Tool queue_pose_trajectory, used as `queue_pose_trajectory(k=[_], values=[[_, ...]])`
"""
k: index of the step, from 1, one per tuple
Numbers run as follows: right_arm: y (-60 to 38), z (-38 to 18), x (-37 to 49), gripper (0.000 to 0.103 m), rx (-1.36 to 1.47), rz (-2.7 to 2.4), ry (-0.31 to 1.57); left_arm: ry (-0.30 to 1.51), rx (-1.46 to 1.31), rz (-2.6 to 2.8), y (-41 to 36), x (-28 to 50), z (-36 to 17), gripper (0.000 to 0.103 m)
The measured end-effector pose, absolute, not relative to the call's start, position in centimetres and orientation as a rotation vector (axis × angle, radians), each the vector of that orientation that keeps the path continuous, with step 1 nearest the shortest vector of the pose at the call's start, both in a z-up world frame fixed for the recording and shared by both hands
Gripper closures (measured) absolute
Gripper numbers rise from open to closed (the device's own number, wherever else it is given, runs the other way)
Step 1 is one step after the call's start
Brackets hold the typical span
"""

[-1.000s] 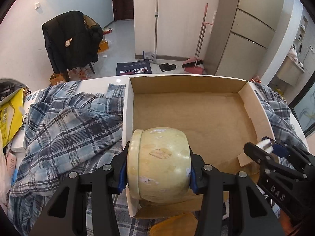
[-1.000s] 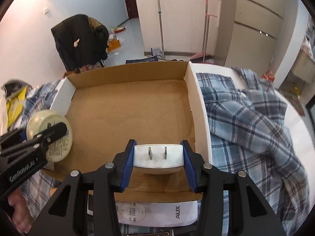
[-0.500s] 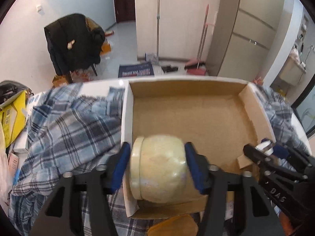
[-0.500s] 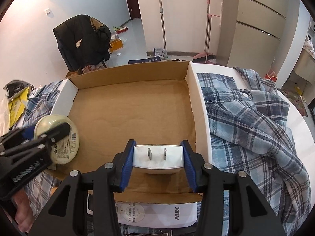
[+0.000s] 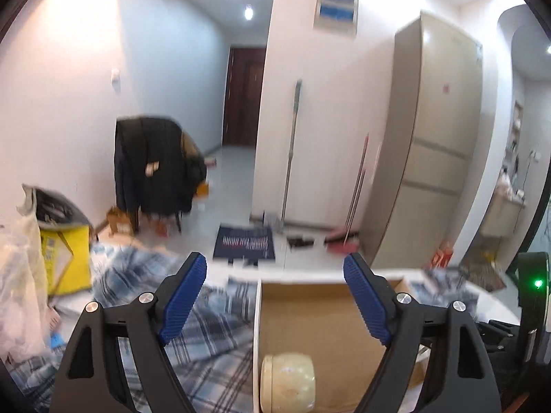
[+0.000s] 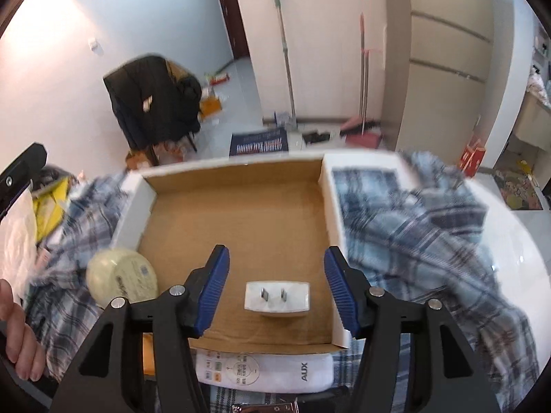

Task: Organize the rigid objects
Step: 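Lower the jar into the cardboard box with the left gripper while the right gripper releases the plug inside, then open and withdraw both grippers from the cardboard box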

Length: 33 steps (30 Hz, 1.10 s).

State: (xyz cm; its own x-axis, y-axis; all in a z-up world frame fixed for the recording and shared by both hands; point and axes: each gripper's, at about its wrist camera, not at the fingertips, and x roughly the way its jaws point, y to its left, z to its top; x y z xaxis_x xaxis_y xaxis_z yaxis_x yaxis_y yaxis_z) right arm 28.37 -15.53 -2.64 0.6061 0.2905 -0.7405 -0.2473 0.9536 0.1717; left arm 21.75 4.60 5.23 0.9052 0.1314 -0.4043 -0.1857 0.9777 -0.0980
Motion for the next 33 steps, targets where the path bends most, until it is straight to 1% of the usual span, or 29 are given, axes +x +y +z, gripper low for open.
queue_pose_trajectory(k=[3,6,7,10,13,14,16,17,23,25,28,33], values=[[-16.6,0.8,26.7,0.047,0.056,0.291,0.772,0.303,-0.111,0.166,4.3,19.5,7.8,0.018],[-17.8,4.0,24.5,0.045,0.064,0.288,0.688,0.196,-0.088,0.170,3.8,16.7,10.3,0.008],[-18.1,4.8,23.7,0.044,0.065,0.292,0.664,0.159,-0.088,0.166,3.6,15.6,11.1,0.000],[-19.0,7.0,21.2,0.043,0.050,0.293,0.598,0.092,-0.094,0.163,2.9,13.0,12.9,0.000],[-19.9,8.4,18.7,0.039,0.039,0.299,0.547,0.076,-0.084,0.147,2.0,10.9,14.0,0.000],[-20.3,8.7,18.0,0.036,0.040,0.302,0.537,0.076,-0.077,0.147,1.7,10.2,14.2,0.000],[-21.1,8.8,16.8,0.033,0.060,0.305,0.518,0.080,-0.074,0.156,0.9,9.1,14.5,0.000],[-21.6,8.7,16.2,0.032,0.076,0.306,0.509,0.082,-0.076,0.158,0.6,8.6,14.5,0.000],[-23.2,7.0,14.4,0.032,0.104,0.305,0.481,0.130,-0.056,0.159,-1.6,5.2,13.4,0.000],[-23.5,6.4,14.0,0.031,0.104,0.315,0.482,0.178,-0.073,0.151,-2.3,4.7,12.4,0.000],[-23.4,5.3,13.8,0.031,0.100,0.314,0.496,0.413,-0.149,0.119,-2.7,6.2,9.8,0.000],[-23.7,3.7,14.3,0.031,0.105,0.304,0.521,0.596,-0.280,0.169,-2.4,8.5,4.6,0.000]])
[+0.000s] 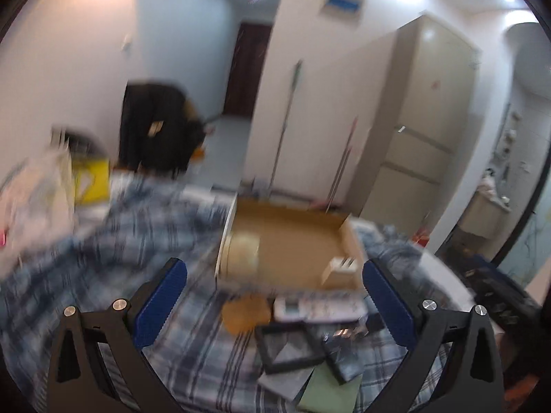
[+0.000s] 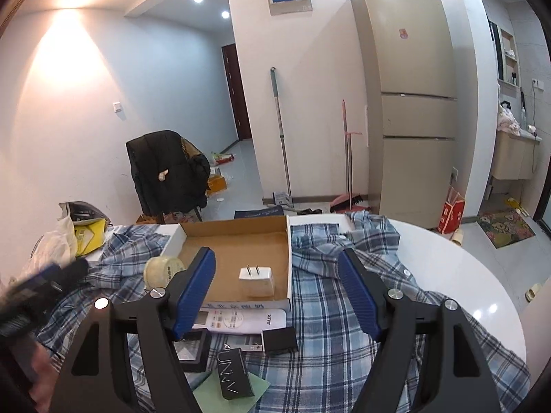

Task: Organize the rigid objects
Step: 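Open and withdraw both grippers from the cardboard box, then grasp the black square frame with the left gripper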

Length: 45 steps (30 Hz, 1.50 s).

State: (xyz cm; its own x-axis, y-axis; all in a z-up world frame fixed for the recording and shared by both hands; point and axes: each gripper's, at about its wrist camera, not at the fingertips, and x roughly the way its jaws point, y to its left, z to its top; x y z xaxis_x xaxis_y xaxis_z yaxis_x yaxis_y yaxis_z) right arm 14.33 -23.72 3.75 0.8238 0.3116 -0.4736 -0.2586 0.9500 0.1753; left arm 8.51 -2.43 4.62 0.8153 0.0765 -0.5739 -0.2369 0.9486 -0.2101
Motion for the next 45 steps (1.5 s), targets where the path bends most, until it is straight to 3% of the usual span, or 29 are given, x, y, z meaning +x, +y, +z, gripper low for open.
queue_pose_trajectory(k=[12,23,30,31,45], values=[[-23.3,0.0,15.8,0.031,0.046,0.242,0.597,0.881,-0.322,0.189,-4.0,13.3,-1.9,0.000],[-23.3,-2.1,16.8,0.031,0.034,0.231,0.668,0.964,-0.266,0.206,-5.9,14.7,-6.2,0.000],[-23.0,-2.3,16.8,0.031,0.010,0.231,0.670,1.038,-0.277,0.168,-6.3,15.4,-8.3,0.018],[-22.9,-2.3,16.8,0.031,0.007,0.231,0.672,1.030,-0.292,0.164,-6.0,15.3,-8.3,0.026],[-23.5,-2.3,17.0,0.031,0.018,0.231,0.680,1.039,-0.163,-0.063,-5.0,11.0,-5.8,0.029]])
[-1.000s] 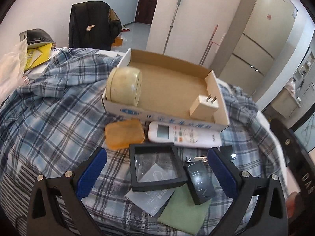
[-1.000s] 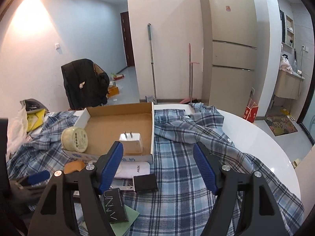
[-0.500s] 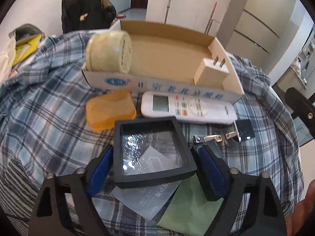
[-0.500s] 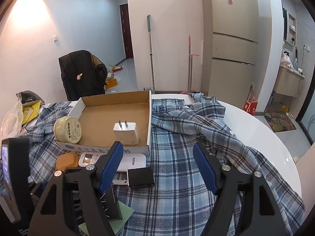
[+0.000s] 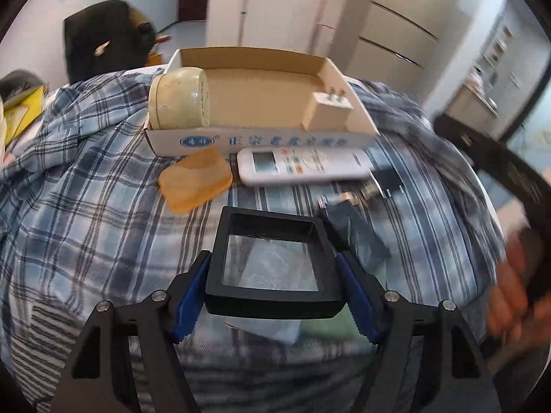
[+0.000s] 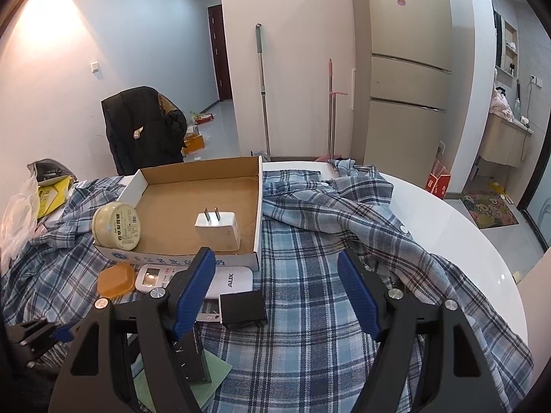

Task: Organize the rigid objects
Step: 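Grasp the black square frame with the left gripper, then lift the black frame with the left gripper while the right gripper grasps the small black case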

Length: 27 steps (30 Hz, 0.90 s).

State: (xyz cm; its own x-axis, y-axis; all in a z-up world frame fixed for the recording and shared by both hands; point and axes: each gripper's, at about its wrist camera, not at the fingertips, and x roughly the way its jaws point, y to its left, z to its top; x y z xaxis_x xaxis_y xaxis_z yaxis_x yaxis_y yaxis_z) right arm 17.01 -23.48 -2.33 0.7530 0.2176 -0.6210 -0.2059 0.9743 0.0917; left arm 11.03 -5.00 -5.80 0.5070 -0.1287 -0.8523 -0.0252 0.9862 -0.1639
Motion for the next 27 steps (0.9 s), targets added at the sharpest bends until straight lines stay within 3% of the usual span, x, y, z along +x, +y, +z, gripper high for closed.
queue_pose_trajectory(k=[24,27], values=[[-23.4,-2.9,17.3,0.031,0.012,0.223,0.703,1.104,-0.094,-0.101,-6.4,12.4,-8.2,0.026],[-23.6,-3.0,17.4,0.031,0.012,0.218,0.705,1.116,-0.099,-0.111,-6.5,12.8,-8.6,0.030]])
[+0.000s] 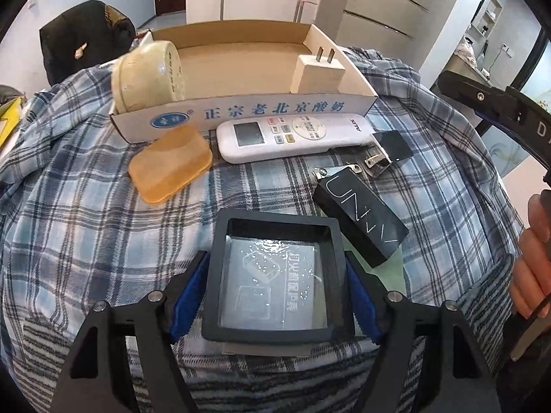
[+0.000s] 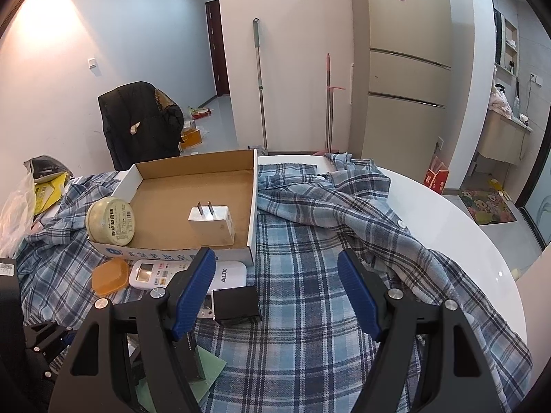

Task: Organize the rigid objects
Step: 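Lift the black frame with the left gripper while the right gripper grasps the small black case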

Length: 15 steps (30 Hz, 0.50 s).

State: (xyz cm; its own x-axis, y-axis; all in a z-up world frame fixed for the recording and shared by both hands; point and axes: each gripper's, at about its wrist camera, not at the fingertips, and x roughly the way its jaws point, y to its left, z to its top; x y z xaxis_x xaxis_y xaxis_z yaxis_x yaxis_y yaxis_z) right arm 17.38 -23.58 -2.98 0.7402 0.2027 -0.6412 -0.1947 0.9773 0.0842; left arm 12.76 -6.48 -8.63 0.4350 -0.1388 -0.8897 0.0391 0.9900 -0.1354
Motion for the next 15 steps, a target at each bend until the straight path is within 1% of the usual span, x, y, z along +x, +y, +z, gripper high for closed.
queue_pose_trajectory(k=[4,7,11,15], values=[[-23.8,-3.1,17.6,0.031,0.015,0.212,0.712,1.095,-0.117,-0.109,-6.1,12.8,-8.5,0.031],[-23.9,-3.3,17.8,0.031,0.016,0.207,0.718,1.037,-0.094,-0.120,-5.9,12.2,-7.4,0.031],[-24.0,-3.5,18.1,0.031,0.019,0.205,0.726,0.881,-0.067,-0.099,-4.9,11.3,-4.2,0.031],[-23.8,-3.8,18.1,0.031,0.015,0.219,0.733,0.689,-0.099,-0.088,-2.9,10.1,-0.9,0.031]])
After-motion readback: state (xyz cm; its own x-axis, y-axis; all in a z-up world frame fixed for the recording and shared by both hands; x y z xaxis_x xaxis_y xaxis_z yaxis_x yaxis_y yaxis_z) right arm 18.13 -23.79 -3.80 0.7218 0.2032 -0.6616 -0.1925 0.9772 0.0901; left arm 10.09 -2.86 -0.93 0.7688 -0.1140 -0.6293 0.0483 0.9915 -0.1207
